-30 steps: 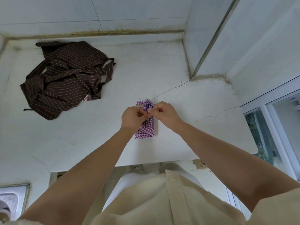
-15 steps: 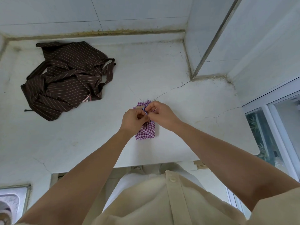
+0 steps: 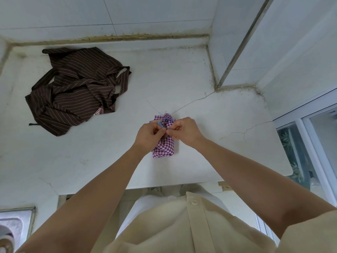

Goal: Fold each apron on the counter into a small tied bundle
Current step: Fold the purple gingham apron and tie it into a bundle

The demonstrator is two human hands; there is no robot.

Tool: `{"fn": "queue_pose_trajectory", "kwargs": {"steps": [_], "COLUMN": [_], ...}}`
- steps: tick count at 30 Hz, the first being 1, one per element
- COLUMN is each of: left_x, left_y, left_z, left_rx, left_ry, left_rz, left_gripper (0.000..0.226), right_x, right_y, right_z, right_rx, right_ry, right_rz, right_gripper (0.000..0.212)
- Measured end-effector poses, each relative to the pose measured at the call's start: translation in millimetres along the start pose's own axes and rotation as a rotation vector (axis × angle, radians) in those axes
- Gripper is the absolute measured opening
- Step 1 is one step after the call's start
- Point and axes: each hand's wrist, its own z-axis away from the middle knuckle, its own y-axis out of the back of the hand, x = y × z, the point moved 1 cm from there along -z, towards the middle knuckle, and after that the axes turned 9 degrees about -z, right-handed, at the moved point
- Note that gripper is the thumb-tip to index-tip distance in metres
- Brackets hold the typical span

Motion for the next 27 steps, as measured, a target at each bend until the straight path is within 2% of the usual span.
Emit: {"fn": "queue_pose_trajectory", "kwargs": {"steps": [1, 3, 5, 7, 11, 15, 19, 22, 24, 27], "left_x": [0.4, 1.6, 2.9, 6.9, 6.1, 0.0, -4.7, -6.2, -6.8, -4.3], "left_y": [0.2, 0.6, 1.7, 3.2, 0.1, -7.1, -6.9, -6.0, -4.9, -2.4], "left_z": [1.3, 2.6, 1.7, 1.8, 4.6, 9.8, 10.2, 9.2, 7.7, 4.0], "left_rx": [-0.005, -0.006, 0.046, 0.100, 0.204, 0.337, 0.317, 0.298, 0.279, 0.250], "left_ry": [0.011, 0.040, 0.014, -0.035, -0.131, -0.403, -0.672, -0.721, -0.687, -0.519], "left_rz": [0.034, 0.045, -0.113, -0.263, -0.363, -0.542, -0.685, -0.714, -0.684, -0.567], "left_gripper": [0.004, 0.022, 0.029, 0.018, 0.004, 0.011, 0.008, 0.014, 0.010, 0.010], "right_x": [0.8, 2.4, 2.9, 3.1, 1.5, -2.1, -6.0, -7.1, -5.2, -3.0], "right_y": [-1.1, -3.4, -4.4, -4.5, -2.2, -0.3, 4.3, 6.5, 3.8, -2.4], "right_z": [0.1, 0.7, 1.7, 1.9, 2.6, 1.8, 0.4, -0.5, -2.6, -5.4], "right_rx": [0.007, 0.008, -0.020, -0.039, -0.050, -0.109, -0.187, -0.191, -0.155, -0.029], "right_ry": [0.001, -0.014, -0.031, -0.048, -0.106, -0.269, -0.371, -0.354, -0.292, -0.043], "right_rz": [-0.002, -0.030, -0.070, -0.095, -0.169, -0.266, -0.237, -0.194, -0.131, 0.036], "right_gripper": [0.025, 0.025, 0.024, 0.019, 0.009, 0.012, 0.012, 0.007, 0.014, 0.009]}}
